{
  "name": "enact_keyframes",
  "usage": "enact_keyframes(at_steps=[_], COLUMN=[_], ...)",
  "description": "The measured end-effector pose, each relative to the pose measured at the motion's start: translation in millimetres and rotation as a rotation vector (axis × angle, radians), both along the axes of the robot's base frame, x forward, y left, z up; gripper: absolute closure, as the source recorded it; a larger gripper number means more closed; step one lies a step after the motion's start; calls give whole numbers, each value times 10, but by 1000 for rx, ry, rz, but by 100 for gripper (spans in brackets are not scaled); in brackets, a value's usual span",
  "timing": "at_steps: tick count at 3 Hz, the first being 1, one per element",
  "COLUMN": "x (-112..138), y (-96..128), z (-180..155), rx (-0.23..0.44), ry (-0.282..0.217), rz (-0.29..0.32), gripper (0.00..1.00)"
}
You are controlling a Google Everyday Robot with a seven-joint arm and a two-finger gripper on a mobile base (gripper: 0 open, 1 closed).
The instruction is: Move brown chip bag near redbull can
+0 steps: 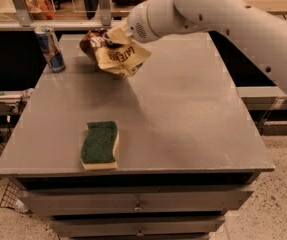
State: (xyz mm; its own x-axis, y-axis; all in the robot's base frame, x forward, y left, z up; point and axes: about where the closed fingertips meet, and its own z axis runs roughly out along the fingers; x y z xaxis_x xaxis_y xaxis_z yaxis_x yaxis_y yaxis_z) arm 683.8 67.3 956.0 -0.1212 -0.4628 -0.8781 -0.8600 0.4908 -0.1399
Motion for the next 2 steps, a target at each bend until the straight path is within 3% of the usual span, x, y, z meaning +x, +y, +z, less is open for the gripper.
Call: enact_keyframes(at_steps=[1,2], x=[-62,-88], y=[449,793], z=[-18,-220], rx=[35,17], ry=[0,23], rz=[56,96], gripper=[100,78])
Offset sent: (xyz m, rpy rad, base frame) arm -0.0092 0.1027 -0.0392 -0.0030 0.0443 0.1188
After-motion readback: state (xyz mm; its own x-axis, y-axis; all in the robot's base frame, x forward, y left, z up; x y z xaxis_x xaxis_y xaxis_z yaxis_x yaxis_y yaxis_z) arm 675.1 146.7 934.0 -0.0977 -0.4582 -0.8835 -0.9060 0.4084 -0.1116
